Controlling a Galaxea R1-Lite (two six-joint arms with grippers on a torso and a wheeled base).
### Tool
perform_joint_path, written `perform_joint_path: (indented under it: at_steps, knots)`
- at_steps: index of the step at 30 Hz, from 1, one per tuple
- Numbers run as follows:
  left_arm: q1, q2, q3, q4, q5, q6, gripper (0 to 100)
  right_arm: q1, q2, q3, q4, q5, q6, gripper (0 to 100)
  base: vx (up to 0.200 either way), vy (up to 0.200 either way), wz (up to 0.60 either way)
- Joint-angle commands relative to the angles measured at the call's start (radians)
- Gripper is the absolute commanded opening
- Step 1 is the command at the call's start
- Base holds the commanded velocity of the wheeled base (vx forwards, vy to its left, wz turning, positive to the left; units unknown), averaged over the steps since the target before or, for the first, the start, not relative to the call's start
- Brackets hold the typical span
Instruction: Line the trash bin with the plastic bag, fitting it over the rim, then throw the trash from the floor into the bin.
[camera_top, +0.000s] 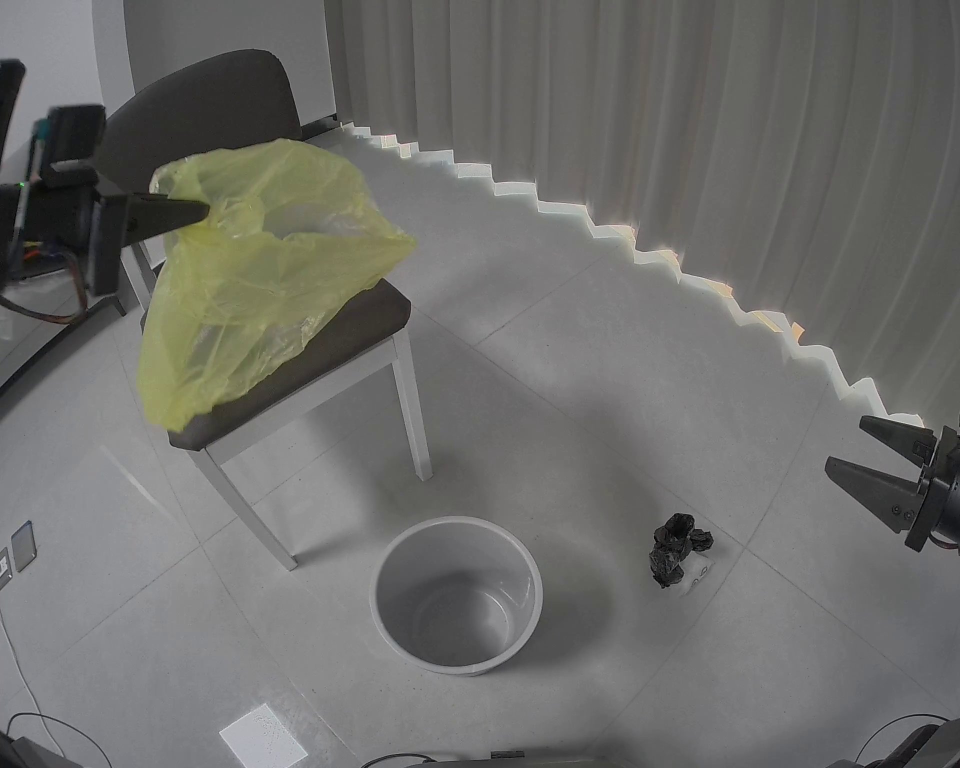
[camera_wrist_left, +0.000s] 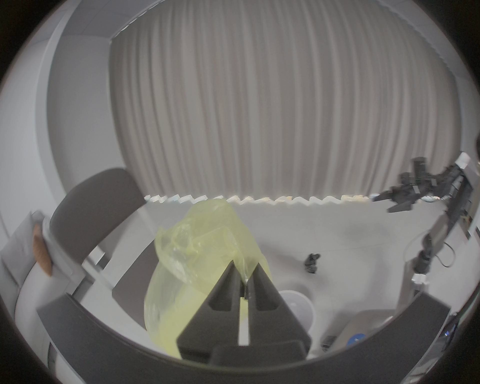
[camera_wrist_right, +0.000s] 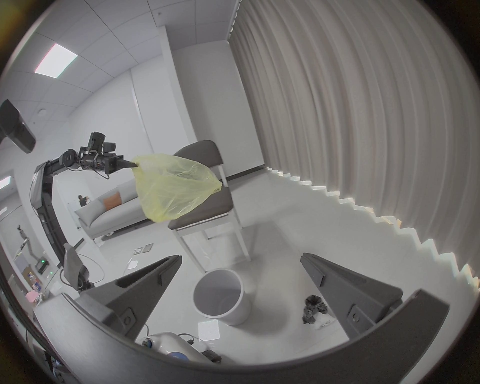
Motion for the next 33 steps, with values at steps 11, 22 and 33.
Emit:
perform_joint_path:
  at_steps: [11, 22, 33]
  knots:
    - [-0.292, -0.124, -0.065, 0.178, 0.012, 0.042, 0, 0.062, 0.261, -0.164, -0.003, 0.052, 0.008, 100, 0.000, 0.000, 0.00]
    - [-0.379, -0.109, 0.062, 0.087, 0.014, 0.034, 0, 0.111, 0.405, -0.317, -0.018, 0.047, 0.138, 100, 0.000, 0.000, 0.00]
    - [-0.474, -0.104, 0.085, 0.084, 0.032, 0.027, 0, 0.140, 0.559, -0.486, -0.018, 0.024, 0.140, 100, 0.000, 0.000, 0.00]
